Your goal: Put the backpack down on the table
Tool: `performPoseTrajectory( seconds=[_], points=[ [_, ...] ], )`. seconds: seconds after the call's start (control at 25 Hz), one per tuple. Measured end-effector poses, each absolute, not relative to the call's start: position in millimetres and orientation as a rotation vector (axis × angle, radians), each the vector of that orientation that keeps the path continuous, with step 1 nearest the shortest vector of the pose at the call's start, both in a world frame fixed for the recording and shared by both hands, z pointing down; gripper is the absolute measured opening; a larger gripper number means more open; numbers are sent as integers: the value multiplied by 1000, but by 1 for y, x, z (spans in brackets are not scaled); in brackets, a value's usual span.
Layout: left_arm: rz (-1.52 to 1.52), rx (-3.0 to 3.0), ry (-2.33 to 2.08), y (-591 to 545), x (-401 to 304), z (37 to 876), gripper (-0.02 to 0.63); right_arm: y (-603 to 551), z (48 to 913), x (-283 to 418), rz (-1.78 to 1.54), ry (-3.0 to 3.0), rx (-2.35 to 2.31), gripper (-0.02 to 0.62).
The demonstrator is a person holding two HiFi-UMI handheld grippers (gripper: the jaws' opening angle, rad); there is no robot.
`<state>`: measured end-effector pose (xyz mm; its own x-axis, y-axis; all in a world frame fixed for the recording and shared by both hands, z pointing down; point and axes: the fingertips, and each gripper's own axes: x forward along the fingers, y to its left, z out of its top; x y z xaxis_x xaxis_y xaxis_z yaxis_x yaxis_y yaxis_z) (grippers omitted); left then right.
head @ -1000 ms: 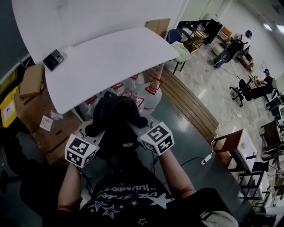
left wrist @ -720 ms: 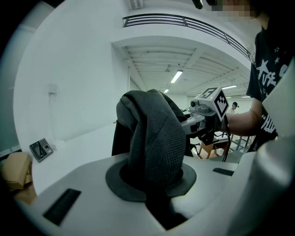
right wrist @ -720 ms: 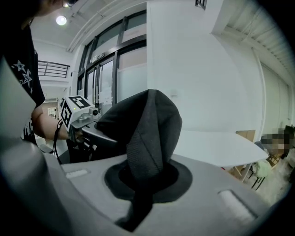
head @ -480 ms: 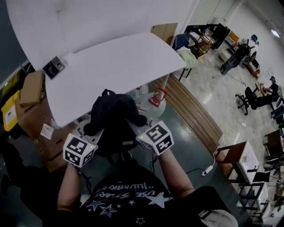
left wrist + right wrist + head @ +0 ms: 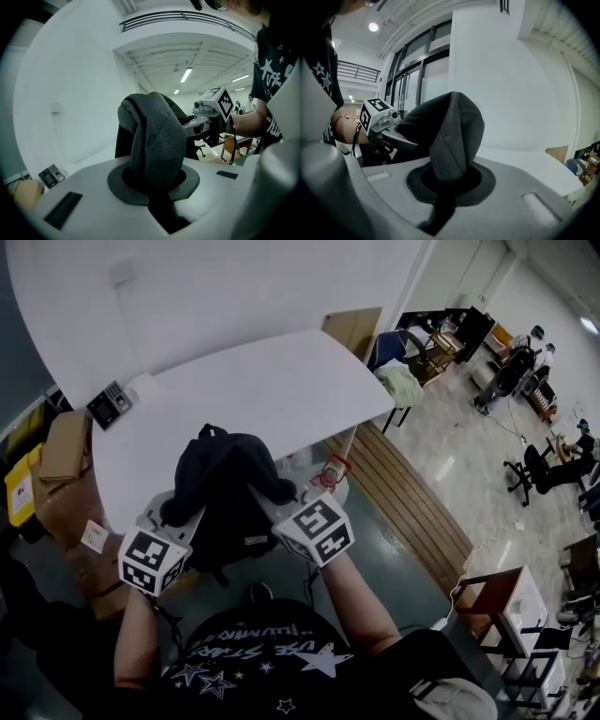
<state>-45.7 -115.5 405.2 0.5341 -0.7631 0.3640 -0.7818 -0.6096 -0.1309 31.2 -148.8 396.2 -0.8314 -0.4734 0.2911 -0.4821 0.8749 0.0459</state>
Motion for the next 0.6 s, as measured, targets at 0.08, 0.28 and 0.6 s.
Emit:
performPoseTrajectory(
  seconds=[0.08,0.28,0.6],
  points=[
    [599,2700,-1390,-126,-37,401,51,-161,392,40,28,-2761,705,20],
    [504,2649,-1418,-145,-26,392,51,-183,380,50,-30,-2773,649,20],
    [503,2686,-1437,-169,-25,362,51,-207,350,51,-57,-2821,629,20]
  ],
)
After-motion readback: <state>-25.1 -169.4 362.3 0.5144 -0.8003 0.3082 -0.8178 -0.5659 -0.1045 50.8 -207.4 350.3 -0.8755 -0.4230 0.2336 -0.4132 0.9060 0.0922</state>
